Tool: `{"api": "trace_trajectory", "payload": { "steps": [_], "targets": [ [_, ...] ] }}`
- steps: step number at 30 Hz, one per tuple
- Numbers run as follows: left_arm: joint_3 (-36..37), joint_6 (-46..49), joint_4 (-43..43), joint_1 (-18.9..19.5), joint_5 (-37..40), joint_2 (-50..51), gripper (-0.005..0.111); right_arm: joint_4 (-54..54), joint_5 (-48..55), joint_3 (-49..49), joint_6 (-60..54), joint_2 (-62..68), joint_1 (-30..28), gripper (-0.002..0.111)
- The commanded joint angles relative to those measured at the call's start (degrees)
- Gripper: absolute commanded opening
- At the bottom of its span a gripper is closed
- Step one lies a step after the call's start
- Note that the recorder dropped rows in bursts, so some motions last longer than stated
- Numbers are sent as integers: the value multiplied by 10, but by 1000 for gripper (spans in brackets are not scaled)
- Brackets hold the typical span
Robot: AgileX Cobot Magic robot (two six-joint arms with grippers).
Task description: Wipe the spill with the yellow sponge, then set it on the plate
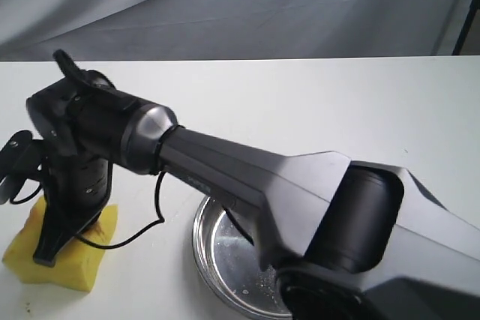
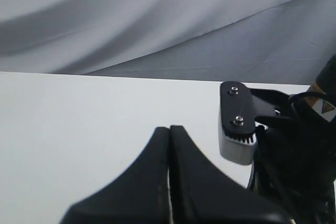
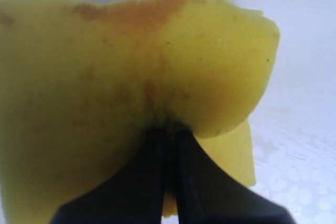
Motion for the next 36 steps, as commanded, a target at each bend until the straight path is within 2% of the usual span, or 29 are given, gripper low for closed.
{"api": "trace_trajectory", "payload": {
  "steps": [1, 11, 17, 20, 30, 36],
  "targets": [
    [3, -3, -6, -3, -3, -1, 0, 24, 12, 9, 20, 1, 32, 0],
    [3, -3, -6, -3, -3, -1, 0, 16, 12, 9, 44, -2, 71, 0],
    [3, -3, -6, -3, -3, -1, 0, -129, 12, 9, 84, -2, 58, 0],
    [3, -3, -6, -3, -3, -1, 0, -172, 12, 9, 109, -2, 30, 0],
    [3, -3, -6, -3, -3, -1, 0, -171, 12, 9, 125, -2, -96, 0],
    [3, -3, -6, -3, -3, -1, 0, -172, 12, 9, 153, -2, -215, 0]
  ]
}}
